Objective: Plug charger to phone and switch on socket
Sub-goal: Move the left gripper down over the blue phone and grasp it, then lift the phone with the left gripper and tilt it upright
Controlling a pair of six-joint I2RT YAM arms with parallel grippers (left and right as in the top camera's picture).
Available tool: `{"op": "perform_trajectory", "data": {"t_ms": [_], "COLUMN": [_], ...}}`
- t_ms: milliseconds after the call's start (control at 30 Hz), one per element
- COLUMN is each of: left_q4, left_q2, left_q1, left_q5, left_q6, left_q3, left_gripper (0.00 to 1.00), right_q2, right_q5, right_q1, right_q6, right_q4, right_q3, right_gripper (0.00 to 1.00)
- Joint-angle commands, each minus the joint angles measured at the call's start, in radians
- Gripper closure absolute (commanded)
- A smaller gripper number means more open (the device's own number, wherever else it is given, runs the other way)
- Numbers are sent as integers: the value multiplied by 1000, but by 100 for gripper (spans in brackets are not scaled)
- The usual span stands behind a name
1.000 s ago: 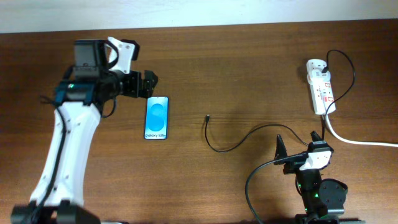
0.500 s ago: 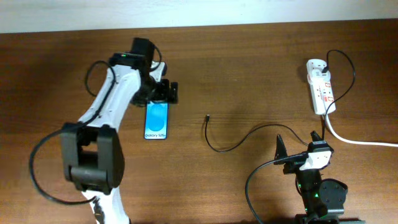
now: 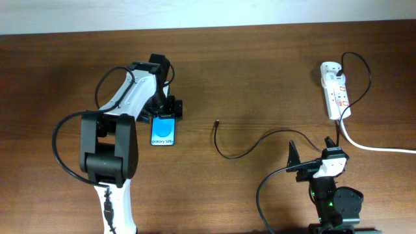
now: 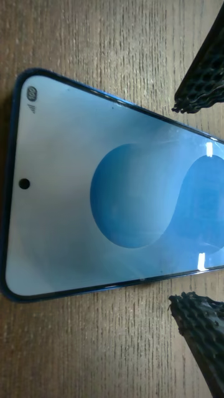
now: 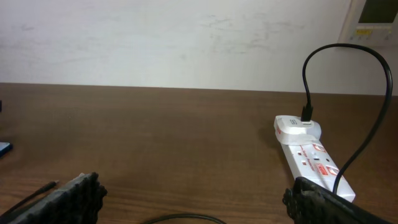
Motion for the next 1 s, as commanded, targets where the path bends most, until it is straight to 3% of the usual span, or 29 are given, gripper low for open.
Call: {"op": "perform_trajectory", "data": {"t_ms": [0,300,367,400,433,600,833,967], "left_q4": [0,10,11,11,11,8,-155,-178], "left_q2": [13,86,86,86,86,85,85,85], "left_q1": [2,-11,-11,-11,-11,-11,-11,-11], "left_q5": [-14,-6,6,23,23,32,49,93], "left_q6": [-17,32,32,32,32,24,25,25], "left_q3": [-10,-10,-11,-10,-10,5,301,343], "left_gripper": [1,0,5,14,17,23,23,25], "right_q2": [-8,-8,-8,-8,-8,-8,-8,-8], "right_q5": [2,2,2,2,2,2,2,2], "right_q1": [8,8,8,8,8,8,8,8], "right_q6": [11,11,11,11,11,11,11,11], "right_q4": [-6,-6,-6,-6,-6,-6,-6,-6], "right_q3": [-5,-5,-5,-5,-5,-5,-5,-5], "right_gripper": [2,2,2,2,2,2,2,2]}}
